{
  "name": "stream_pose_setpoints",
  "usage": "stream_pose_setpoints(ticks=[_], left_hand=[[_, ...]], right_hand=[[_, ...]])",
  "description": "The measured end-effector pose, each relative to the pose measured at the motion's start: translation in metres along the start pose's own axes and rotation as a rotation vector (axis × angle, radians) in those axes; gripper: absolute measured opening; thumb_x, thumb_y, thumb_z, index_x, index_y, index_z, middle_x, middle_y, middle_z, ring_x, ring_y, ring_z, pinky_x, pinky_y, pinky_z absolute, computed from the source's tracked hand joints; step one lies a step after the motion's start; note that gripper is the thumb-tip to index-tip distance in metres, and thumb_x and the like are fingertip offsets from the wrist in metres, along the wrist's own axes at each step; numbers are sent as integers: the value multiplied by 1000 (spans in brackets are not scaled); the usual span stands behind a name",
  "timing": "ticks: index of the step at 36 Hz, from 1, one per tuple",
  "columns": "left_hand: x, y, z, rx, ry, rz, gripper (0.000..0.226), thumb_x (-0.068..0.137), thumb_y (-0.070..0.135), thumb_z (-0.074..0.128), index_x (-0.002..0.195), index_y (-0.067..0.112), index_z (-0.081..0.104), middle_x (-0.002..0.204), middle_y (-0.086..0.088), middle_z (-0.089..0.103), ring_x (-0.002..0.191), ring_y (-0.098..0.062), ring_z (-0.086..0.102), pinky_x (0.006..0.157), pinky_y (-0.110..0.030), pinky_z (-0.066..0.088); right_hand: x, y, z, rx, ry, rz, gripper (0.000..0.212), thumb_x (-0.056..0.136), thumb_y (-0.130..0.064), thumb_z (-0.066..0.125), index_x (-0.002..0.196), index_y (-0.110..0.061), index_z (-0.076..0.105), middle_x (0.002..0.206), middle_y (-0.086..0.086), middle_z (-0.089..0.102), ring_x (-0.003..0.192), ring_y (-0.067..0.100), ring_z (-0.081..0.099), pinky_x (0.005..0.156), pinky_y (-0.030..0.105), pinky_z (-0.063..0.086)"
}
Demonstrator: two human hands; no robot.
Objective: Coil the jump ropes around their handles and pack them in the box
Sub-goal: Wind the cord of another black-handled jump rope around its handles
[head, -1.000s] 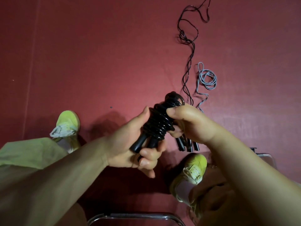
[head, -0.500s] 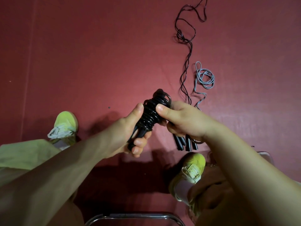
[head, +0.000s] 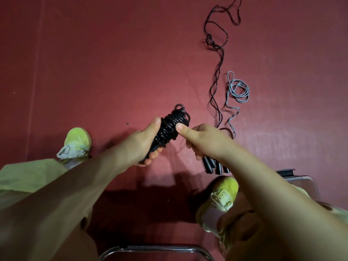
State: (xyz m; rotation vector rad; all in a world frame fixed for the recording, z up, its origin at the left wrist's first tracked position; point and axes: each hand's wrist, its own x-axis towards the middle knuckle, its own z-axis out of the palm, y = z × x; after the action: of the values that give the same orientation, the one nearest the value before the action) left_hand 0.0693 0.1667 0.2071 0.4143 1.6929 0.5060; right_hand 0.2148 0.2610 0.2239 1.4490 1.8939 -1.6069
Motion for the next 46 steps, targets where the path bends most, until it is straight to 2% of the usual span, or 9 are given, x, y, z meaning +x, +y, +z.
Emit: stream_pose_setpoints(ticks=[11, 13, 17, 21, 24, 29, 33, 40, 46], left_hand=[[-4, -6, -3, 205, -6, 72, 58, 67, 77, 49, 93, 25, 52, 123, -15, 59, 115, -34, 55, 98, -44, 42], [-6, -7, -1, 133, -60, 100, 65, 69, 74, 57, 108, 21, 57, 117, -6, 60, 113, -25, 55, 98, -43, 43], [-7, -8, 6, 120, -35, 188, 26, 91, 42, 53, 113, 29, 52, 81, 20, 51, 72, 6, 46, 70, -12, 39], [-5, -10, 2, 284, -41, 195, 89, 63, 77, 49, 135, 26, 44, 122, 9, 56, 116, -8, 51, 105, -32, 36], [-9, -11, 4, 393, -25, 150, 80, 75, 73, 51, 137, 25, 37, 127, 9, 48, 119, -10, 45, 97, -27, 34], [-14, -6, -1, 302, -102, 132, 109, 43, 95, 38, 134, 35, 44, 133, 13, 50, 125, -7, 43, 110, -35, 31], [-24, 12, 3, -71, -255, 49, 47, 80, 68, 44, 96, 28, 61, 97, 1, 66, 84, -6, 64, 83, -24, 52], [-27, 15, -13, -441, -664, -99, 77, 73, 69, 32, 82, 3, 71, 61, -11, 60, 54, -24, 59, 61, -34, 51], [-24, 17, -15, -303, -579, -127, 76, 65, 77, 30, 85, 8, 57, 46, 0, 41, 39, -16, 42, 46, -25, 31]], right_hand=[[0, 2, 11, 289, -84, 12, 56, 89, -63, 46, 84, -8, 58, 57, 0, 40, 46, 14, 32, 50, 27, 29], [1, 3, 12, 321, -35, -11, 47, 92, -54, 50, 79, -9, 58, 52, -3, 38, 43, 12, 30, 48, 25, 26], [2, 1, 9, 367, 37, -76, 39, 95, -40, 49, 72, -10, 57, 43, -9, 35, 36, 8, 29, 45, 23, 26], [-1, 2, 14, 322, -1, -120, 51, 89, -63, 49, 69, -16, 55, 49, -8, 36, 40, 8, 30, 47, 24, 28], [-2, 5, 17, 263, 19, -96, 47, 88, -61, 51, 60, -24, 54, 39, -15, 42, 35, 0, 39, 55, 24, 30], [3, 5, 13, 284, 42, -123, 44, 89, -52, 56, 59, -20, 54, 43, -13, 40, 37, 1, 35, 53, 26, 29], [2, 3, 10, 284, 66, -173, 34, 73, -50, 48, 60, -19, 48, 54, -4, 42, 49, 12, 37, 60, 32, 32], [-1, -2, 7, 452, -184, -396, 36, 72, -45, 45, 65, -11, 54, 54, 6, 47, 57, 24, 40, 61, 51, 31], [-11, -4, -8, 229, -168, -335, 39, 99, -43, 43, 70, -17, 50, 61, -6, 48, 56, 11, 41, 57, 26, 36]])
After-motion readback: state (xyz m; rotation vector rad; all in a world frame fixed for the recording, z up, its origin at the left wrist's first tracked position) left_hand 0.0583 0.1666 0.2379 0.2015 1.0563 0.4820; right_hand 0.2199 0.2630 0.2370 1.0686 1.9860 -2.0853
